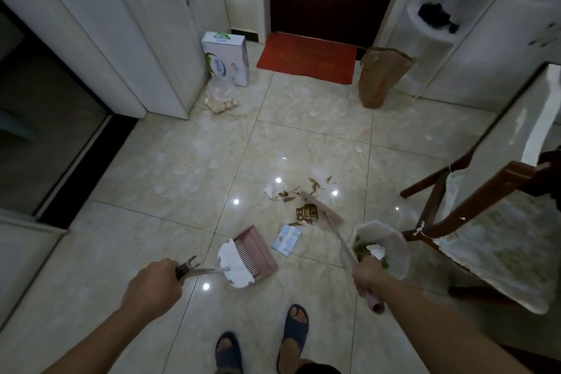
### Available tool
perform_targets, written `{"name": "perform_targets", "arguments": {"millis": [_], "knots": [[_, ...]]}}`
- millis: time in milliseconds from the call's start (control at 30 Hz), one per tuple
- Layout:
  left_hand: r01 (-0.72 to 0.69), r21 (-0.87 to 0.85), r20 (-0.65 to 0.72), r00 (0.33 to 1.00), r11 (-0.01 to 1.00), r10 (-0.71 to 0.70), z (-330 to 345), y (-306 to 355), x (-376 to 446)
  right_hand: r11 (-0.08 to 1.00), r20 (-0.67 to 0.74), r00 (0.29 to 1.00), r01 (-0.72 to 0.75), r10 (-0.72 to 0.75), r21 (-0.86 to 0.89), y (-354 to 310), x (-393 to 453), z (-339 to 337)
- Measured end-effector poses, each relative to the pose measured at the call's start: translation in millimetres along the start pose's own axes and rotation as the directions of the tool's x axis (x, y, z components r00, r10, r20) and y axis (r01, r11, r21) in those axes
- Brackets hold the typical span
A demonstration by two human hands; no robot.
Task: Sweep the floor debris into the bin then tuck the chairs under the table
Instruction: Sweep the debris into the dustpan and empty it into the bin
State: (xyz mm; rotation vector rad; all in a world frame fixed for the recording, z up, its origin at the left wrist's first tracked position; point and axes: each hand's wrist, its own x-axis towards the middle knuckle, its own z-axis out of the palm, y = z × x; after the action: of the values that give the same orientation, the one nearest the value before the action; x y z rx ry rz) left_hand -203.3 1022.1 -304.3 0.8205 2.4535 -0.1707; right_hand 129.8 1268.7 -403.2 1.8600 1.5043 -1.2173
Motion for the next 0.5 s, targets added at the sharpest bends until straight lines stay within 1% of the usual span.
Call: {"name": "perform_targets", "arguments": {"millis": [67,133,300,500], "knots": [[0.0,0.01,0.013,1.0,1.0,0.0,7.9,9.3,3.2,0.998,0.006,0.999,0.045,-0.044,-0.054,-3.1,1.6,-1.8],[-0.003,0.016,0.014,1.0,1.0,0.003,12.5,17.8,8.2,0.994,0.057,0.997,0.061,-0.055,-0.096,-6.5,2.1,0.5],[-0.009,0.011,0.033,0.999,1.0,0.008,6.4,31.1,24.4,0.99,0.104,0.992,0.08,-0.068,-0.115,-14.2,-8.3,14.1],[-0.041,0.01,0.039,0.998,0.999,0.04,-0.8,45.4,31.6,0.984,0.204,0.977,0.088,-0.055,-0.158,-17.1,-39.0,47.7]]}}
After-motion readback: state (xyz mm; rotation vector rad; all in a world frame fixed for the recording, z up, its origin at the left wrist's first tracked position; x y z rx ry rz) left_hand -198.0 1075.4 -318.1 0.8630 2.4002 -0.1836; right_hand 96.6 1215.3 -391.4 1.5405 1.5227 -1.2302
